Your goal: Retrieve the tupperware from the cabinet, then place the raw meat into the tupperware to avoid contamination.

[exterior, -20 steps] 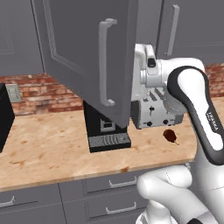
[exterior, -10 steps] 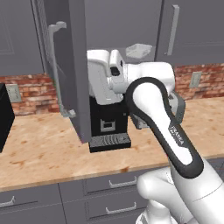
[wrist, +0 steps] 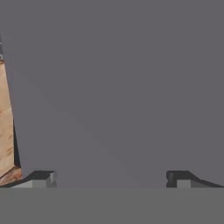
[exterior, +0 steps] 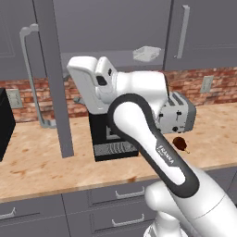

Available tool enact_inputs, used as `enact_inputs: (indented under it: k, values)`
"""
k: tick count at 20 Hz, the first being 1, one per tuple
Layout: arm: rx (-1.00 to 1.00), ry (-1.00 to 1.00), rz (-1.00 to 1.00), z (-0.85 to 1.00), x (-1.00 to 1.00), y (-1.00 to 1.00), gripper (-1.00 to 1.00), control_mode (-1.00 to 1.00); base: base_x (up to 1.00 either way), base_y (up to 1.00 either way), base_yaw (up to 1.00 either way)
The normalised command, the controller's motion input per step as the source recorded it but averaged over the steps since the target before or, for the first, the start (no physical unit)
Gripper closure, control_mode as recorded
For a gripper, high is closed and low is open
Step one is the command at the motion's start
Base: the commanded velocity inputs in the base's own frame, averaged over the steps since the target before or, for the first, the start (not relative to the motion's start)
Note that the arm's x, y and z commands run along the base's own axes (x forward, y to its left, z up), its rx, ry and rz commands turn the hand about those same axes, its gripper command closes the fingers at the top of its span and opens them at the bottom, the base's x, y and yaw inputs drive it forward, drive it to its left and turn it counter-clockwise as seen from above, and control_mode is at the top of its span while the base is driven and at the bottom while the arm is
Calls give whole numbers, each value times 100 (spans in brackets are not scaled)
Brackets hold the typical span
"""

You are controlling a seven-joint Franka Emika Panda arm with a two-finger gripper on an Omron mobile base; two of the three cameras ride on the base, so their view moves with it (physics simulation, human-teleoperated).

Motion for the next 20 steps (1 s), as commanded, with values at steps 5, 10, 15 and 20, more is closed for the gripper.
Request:
enact_inputs:
  k: [5,10,15,20]
  values:
    - [0,0,0,0,0,0,-100,-100,0,0,0]
    - [1,-1,0,0,-2,-6,-100,-100,0,0,0]
    - [3,-6,-8,0,-13,-29,-100,-100,0,0,0]
    - [4,-5,-12,0,-12,-42,-100,-100,0,0,0]
